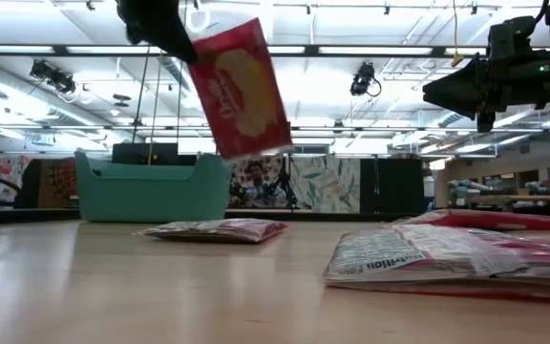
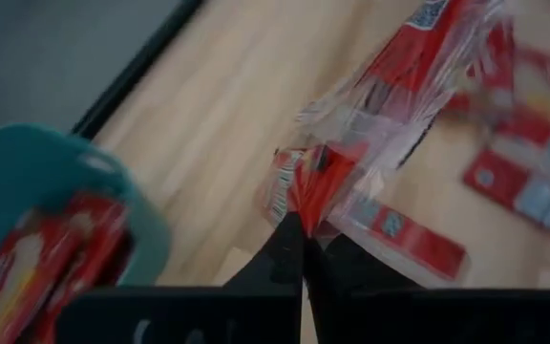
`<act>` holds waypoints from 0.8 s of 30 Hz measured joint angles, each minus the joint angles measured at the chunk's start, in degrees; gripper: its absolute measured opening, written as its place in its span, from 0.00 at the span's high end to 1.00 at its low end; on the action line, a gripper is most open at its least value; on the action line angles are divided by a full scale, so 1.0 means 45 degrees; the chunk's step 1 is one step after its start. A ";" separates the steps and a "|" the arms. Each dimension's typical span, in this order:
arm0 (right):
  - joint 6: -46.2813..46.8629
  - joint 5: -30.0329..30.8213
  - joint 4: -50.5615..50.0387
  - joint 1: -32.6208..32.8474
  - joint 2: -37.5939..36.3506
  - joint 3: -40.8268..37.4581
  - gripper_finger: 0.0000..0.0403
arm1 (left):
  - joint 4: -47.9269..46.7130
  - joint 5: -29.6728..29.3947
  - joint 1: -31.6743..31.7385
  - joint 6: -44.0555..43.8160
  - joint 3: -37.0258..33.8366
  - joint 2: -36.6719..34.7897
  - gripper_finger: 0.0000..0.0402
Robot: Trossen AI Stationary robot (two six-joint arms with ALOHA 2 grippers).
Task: Sort popcorn bags into baskets
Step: Put the red popcorn bag into the blue bin
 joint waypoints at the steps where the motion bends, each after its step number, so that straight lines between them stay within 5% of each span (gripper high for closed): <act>1: 0.0000 0.0000 -0.0005 -0.0003 0.0000 0.0000 0.73 | -0.0109 0.0005 0.0261 -0.0346 0.0000 -0.0330 0.98; 13: 0.0000 0.0004 0.0020 -0.0005 0.0000 0.0000 0.73 | -0.0412 -0.0623 0.3460 -0.1300 0.0005 -0.2093 0.98; 19: 0.0000 0.0000 0.0056 -0.0001 0.0000 0.0000 0.73 | -0.0255 -0.0005 0.4920 -0.0376 -0.0161 -0.2105 0.98; 24: 0.0000 0.0000 0.0063 -0.0001 0.0000 -0.0001 0.73 | 0.1043 0.1083 0.6170 -0.0212 -0.1922 -0.2557 0.98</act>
